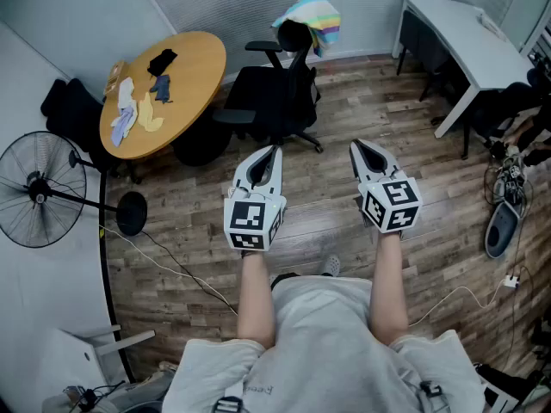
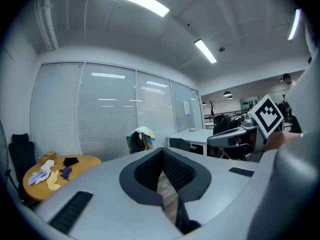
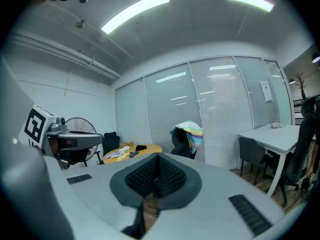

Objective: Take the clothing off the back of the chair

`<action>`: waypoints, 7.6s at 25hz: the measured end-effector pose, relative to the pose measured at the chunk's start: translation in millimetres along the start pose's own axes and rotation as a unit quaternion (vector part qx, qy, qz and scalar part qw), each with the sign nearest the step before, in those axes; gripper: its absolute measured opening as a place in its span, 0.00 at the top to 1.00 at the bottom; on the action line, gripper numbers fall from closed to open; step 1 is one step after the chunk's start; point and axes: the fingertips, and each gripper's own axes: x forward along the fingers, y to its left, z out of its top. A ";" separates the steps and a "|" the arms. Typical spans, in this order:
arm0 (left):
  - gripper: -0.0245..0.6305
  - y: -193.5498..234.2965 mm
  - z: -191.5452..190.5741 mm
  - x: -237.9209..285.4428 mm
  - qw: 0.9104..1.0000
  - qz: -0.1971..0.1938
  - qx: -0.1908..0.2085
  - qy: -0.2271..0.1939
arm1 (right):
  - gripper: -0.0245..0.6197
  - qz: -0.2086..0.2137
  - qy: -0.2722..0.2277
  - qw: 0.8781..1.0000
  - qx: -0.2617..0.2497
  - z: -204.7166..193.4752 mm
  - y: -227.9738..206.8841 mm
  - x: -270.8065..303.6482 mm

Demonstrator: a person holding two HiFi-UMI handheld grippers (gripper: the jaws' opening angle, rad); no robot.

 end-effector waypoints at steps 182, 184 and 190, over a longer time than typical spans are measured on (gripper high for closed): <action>0.78 178.3 32.4 528.8 0.839 -0.544 0.011 0.022 | 0.82 -0.051 0.058 0.996 0.046 87.1 -237.0 431.1; 0.78 181.0 37.4 527.9 0.842 -0.540 0.010 0.019 | 0.82 -0.061 0.056 0.996 0.041 90.9 -236.4 428.7; 0.78 185.9 52.8 525.3 0.845 -0.534 0.021 0.005 | 0.83 -0.078 0.043 0.996 0.027 107.0 -236.7 420.6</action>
